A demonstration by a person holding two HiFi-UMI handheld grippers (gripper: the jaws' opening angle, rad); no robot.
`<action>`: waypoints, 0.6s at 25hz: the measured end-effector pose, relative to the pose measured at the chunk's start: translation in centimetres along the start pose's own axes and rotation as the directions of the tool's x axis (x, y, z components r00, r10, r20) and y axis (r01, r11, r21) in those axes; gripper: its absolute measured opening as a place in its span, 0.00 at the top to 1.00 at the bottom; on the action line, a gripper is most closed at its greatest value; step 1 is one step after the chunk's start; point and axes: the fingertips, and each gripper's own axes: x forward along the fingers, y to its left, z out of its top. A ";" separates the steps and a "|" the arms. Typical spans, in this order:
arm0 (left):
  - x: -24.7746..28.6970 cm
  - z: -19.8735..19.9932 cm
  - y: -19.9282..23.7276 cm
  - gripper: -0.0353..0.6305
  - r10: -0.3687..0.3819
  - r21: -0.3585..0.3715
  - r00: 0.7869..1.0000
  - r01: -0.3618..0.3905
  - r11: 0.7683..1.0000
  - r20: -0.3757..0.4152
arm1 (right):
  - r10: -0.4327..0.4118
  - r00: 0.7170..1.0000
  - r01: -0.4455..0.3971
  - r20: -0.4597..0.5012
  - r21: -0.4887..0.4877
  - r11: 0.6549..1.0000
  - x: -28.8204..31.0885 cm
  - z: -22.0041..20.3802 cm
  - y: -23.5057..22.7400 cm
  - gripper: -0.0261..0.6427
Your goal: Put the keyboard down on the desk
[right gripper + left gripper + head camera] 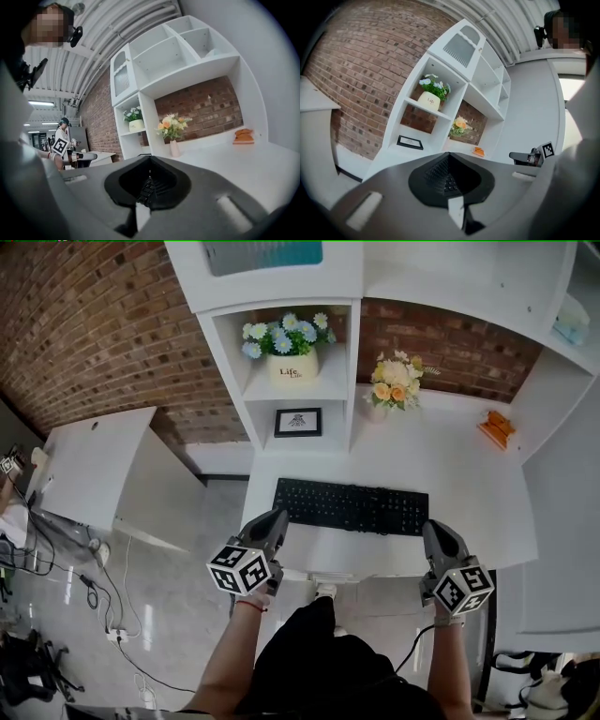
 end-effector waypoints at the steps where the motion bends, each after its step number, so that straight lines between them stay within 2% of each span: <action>1: -0.3 0.6 -0.4 0.95 0.000 0.016 1.000 0.000 1.000 0.016 | 0.003 1.000 -0.003 0.011 -0.008 1.000 -0.3 0.4 0.3 0.96; 7: -2.1 3.3 -2.4 0.95 -0.007 0.096 0.995 -0.003 0.995 0.098 | 0.020 0.996 -0.015 0.091 -0.051 0.999 -1.7 2.9 2.1 0.96; 15: -4.4 5.5 -4.1 0.95 -0.017 0.137 0.982 -0.009 0.991 0.188 | 0.038 0.988 -0.025 0.151 -0.086 0.996 -3.7 5.2 4.0 0.96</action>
